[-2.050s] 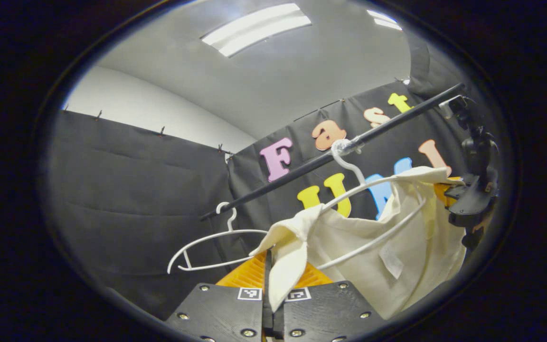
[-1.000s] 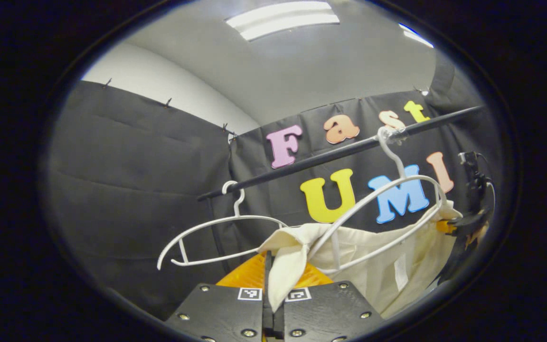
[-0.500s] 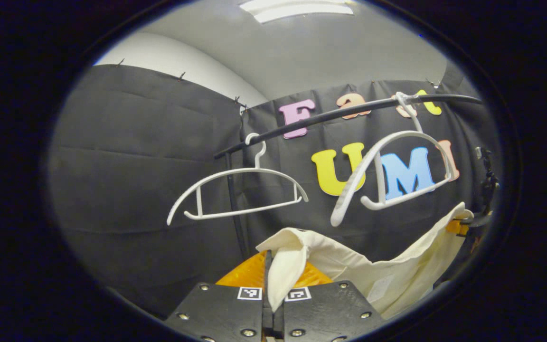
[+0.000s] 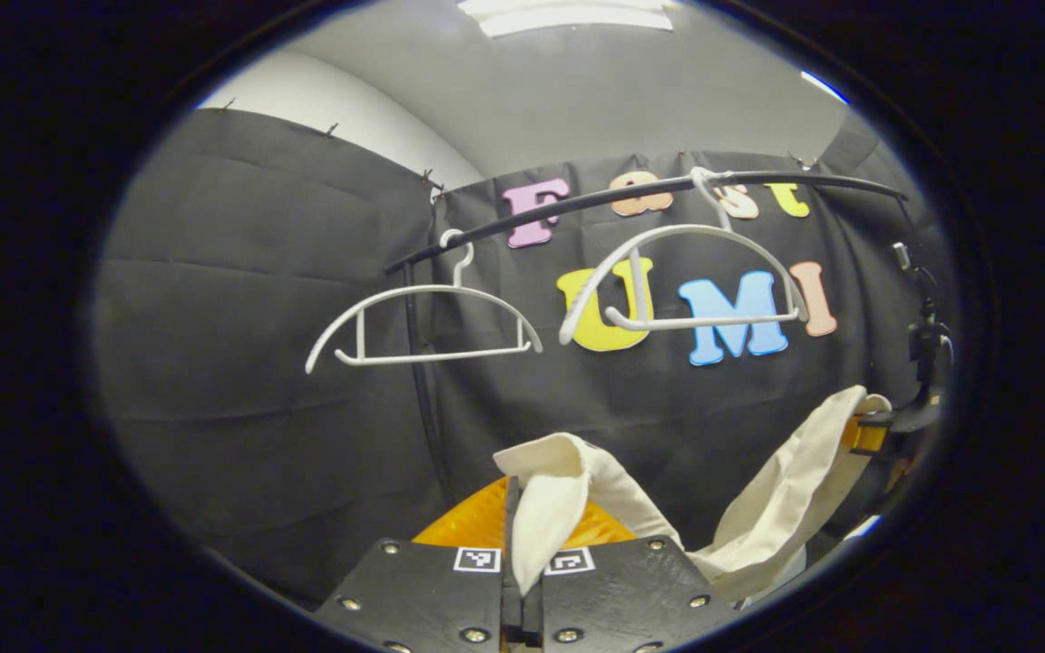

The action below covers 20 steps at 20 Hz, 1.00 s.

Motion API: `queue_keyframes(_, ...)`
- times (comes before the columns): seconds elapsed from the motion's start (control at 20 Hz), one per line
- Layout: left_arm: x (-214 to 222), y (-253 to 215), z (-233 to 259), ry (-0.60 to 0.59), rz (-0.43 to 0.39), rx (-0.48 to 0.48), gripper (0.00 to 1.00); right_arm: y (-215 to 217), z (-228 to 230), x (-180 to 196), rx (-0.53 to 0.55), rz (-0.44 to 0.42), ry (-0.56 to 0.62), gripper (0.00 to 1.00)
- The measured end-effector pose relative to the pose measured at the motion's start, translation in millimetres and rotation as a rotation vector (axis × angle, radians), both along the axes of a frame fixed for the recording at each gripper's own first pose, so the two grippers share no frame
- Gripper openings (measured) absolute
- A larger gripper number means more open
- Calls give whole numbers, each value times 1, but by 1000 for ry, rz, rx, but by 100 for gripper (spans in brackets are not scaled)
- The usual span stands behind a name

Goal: Grasp the clothes on the hanger with both hands and then place them into the laundry hamper below.

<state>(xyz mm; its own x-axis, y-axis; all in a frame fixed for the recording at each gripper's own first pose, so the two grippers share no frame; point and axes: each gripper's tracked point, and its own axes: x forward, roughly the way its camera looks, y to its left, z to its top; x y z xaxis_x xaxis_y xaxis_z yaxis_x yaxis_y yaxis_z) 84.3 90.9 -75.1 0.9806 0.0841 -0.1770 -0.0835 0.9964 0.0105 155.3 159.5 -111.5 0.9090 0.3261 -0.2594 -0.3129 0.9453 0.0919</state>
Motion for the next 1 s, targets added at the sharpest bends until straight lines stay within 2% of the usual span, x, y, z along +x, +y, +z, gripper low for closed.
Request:
queue_keyframes(0.3,-33,-28,-6,8,-76,-82,2,66,12,-64,47,146,28,5)
queue_keyframes(0.5,-45,-26,-21,6,-100,-101,3,100,8,-90,105,222,64,5)
queue_keyframes(0.7,-62,-16,-65,33,-83,-117,3,121,-30,-109,119,232,122,6)
queue_keyframes(1.0,-88,-8,-162,170,-79,-144,3,134,-109,-143,92,198,238,6)
